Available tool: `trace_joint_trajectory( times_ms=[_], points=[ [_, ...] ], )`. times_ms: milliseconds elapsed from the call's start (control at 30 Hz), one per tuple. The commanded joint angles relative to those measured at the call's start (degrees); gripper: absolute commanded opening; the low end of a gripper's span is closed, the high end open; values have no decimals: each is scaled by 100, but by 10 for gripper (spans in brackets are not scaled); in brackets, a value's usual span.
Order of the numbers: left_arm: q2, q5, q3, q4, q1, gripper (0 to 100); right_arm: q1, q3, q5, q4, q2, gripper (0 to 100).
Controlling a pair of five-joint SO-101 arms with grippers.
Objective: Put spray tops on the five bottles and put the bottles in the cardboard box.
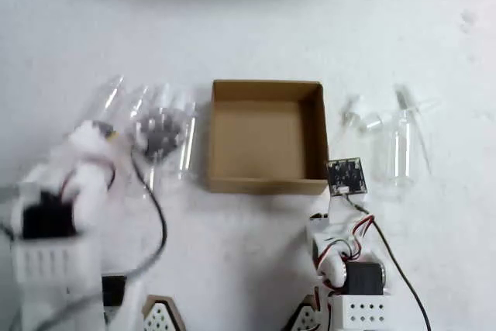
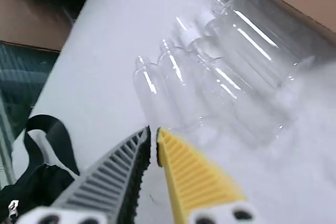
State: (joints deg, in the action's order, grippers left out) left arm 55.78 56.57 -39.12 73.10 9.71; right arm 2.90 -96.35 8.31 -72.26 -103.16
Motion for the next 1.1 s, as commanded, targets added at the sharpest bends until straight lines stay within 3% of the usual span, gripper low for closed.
trace_joint_trajectory(
  times_ms=[0,333,533,667,867,1067],
  points=[
    [-2018,-167,2136,721,-347,24,22,-53,53,-31,-4,15],
    [-4620,-870,4580,316,-277,22,4,-53,53,-31,-4,15],
    [-6818,-1802,6242,281,-22,24,31,-53,53,-31,-4,15],
    [-8233,-2295,7859,703,189,24,31,-53,53,-31,-4,15],
    [-9921,-2321,10198,1591,277,33,31,-53,53,-31,-4,15],
    [-11468,-2725,11956,1714,382,173,31,-53,53,-31,-4,15]
  ],
)
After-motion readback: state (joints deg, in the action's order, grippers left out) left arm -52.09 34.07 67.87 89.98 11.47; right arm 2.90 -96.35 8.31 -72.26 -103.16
